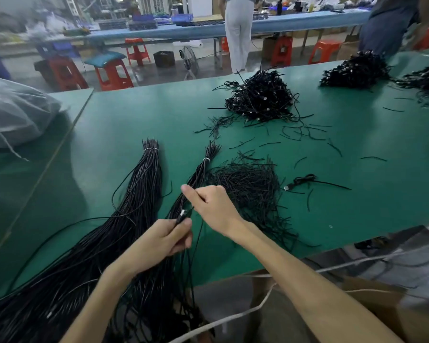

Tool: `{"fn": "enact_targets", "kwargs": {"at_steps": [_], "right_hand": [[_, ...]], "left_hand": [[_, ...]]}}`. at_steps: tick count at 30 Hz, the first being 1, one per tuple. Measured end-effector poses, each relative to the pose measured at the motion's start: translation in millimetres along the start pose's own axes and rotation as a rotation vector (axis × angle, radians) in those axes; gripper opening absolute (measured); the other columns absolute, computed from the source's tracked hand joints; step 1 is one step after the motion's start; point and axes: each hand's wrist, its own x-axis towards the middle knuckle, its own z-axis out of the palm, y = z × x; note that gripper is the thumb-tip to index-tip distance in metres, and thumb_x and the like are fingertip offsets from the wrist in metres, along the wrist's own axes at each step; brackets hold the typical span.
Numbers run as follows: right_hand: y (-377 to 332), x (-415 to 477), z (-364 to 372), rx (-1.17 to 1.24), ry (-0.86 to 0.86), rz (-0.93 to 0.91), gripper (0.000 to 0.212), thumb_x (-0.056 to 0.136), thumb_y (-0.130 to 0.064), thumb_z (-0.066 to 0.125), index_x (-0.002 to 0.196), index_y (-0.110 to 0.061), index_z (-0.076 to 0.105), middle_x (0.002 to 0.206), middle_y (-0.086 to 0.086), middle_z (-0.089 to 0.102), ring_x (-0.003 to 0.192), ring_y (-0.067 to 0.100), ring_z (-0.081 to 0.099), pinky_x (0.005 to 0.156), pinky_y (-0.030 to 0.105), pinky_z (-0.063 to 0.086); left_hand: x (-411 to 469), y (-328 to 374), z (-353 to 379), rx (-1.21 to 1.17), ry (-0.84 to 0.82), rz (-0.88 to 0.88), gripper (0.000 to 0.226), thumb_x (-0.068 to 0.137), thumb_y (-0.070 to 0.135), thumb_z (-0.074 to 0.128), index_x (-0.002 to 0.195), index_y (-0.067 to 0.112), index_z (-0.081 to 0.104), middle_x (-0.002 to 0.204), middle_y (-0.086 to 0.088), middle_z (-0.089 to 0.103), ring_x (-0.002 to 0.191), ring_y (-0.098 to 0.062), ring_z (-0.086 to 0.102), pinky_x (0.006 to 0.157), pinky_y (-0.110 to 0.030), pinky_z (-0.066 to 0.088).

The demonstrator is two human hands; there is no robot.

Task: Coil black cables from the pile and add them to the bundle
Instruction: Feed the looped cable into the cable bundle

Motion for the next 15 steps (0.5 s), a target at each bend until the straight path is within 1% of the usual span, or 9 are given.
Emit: {"fn": "enact_targets", "kwargs": {"at_steps": [1, 3, 4, 6, 8, 10, 12, 13, 15], "right_hand": [[-7, 1, 1, -0.009, 0.004, -0.029, 0.065, 0.107, -0.048, 0.047, 0.052, -0.018, 0.027, 0.046, -0.001, 0.027, 0.044, 0.011, 0.025, 0.049, 0.027, 0.023], [-17, -1, 4, 0.018, 0.018, -0.050, 0.065, 0.107, -0.048, 0.045, 0.052, -0.019, 0.030, 0.045, -0.004, 0.030, 0.045, 0.010, 0.028, 0.051, 0.033, 0.027], [-20, -5, 7, 0.053, 0.021, -0.048, 0.064, 0.108, -0.048, 0.044, 0.051, -0.021, 0.031, 0.044, -0.008, 0.031, 0.044, 0.010, 0.030, 0.051, 0.034, 0.029], [-21, -15, 16, 0.154, 0.010, -0.024, 0.062, 0.108, -0.050, 0.043, 0.051, -0.026, 0.035, 0.045, -0.008, 0.033, 0.045, 0.012, 0.031, 0.049, 0.033, 0.028], [-17, -28, 27, 0.239, -0.036, 0.010, 0.060, 0.107, -0.055, 0.040, 0.054, -0.026, 0.038, 0.049, -0.007, 0.035, 0.046, 0.013, 0.029, 0.049, 0.031, 0.024], [-9, -38, 34, 0.255, -0.076, 0.039, 0.057, 0.107, -0.054, 0.041, 0.057, -0.026, 0.038, 0.051, -0.009, 0.035, 0.048, 0.011, 0.028, 0.051, 0.028, 0.023], [-1, -42, 33, 0.216, -0.088, 0.068, 0.053, 0.106, -0.052, 0.044, 0.058, -0.031, 0.041, 0.051, -0.011, 0.040, 0.048, 0.007, 0.031, 0.053, 0.026, 0.026], [1, -42, 29, 0.189, -0.093, 0.078, 0.051, 0.106, -0.053, 0.045, 0.059, -0.033, 0.046, 0.051, -0.012, 0.043, 0.048, 0.005, 0.035, 0.053, 0.023, 0.029], [5, -41, 23, 0.130, -0.132, 0.069, 0.047, 0.105, -0.055, 0.046, 0.062, -0.036, 0.051, 0.052, -0.015, 0.052, 0.046, 0.004, 0.040, 0.052, 0.018, 0.033]], "left_hand": [[2, 0, 5, -0.022, 0.100, 0.024, 0.047, 0.100, 0.045, 0.042, 0.072, 0.021, 0.070, 0.054, -0.001, 0.059, 0.047, -0.015, 0.049, 0.050, -0.026, 0.038], [6, -3, 8, -0.072, 0.278, 0.051, 0.046, 0.101, 0.042, 0.040, 0.091, 0.016, 0.076, 0.079, -0.002, 0.076, 0.071, -0.009, 0.068, 0.067, -0.023, 0.053], [8, -4, 9, -0.103, 0.319, 0.044, 0.048, 0.103, 0.045, 0.038, 0.101, 0.016, 0.076, 0.094, 0.001, 0.079, 0.087, -0.004, 0.070, 0.080, -0.020, 0.054], [13, -4, 13, -0.280, 0.291, 0.060, 0.054, 0.106, 0.050, 0.032, 0.125, 0.017, 0.070, 0.123, 0.008, 0.073, 0.118, 0.001, 0.063, 0.102, -0.016, 0.048], [20, 0, 16, -0.589, 0.255, 0.095, 0.060, 0.107, 0.052, 0.027, 0.142, 0.013, 0.056, 0.142, 0.003, 0.064, 0.134, -0.008, 0.056, 0.109, -0.023, 0.046], [24, 6, 13, -0.880, 0.266, 0.104, 0.060, 0.107, 0.051, 0.029, 0.143, 0.010, 0.053, 0.139, -0.001, 0.065, 0.128, -0.012, 0.062, 0.105, -0.029, 0.048], [24, 9, 9, -1.105, 0.275, 0.076, 0.047, 0.107, 0.044, 0.039, 0.133, 0.010, 0.059, 0.115, 0.003, 0.071, 0.097, -0.013, 0.068, 0.093, -0.032, 0.049], [23, 9, 8, -1.148, 0.265, 0.060, 0.038, 0.107, 0.040, 0.043, 0.125, 0.013, 0.062, 0.101, 0.005, 0.068, 0.083, -0.014, 0.063, 0.085, -0.036, 0.050], [20, 10, 8, -1.148, 0.245, 0.038, 0.026, 0.107, 0.037, 0.045, 0.111, 0.020, 0.064, 0.083, 0.010, 0.057, 0.071, -0.015, 0.050, 0.072, -0.038, 0.048]]}}
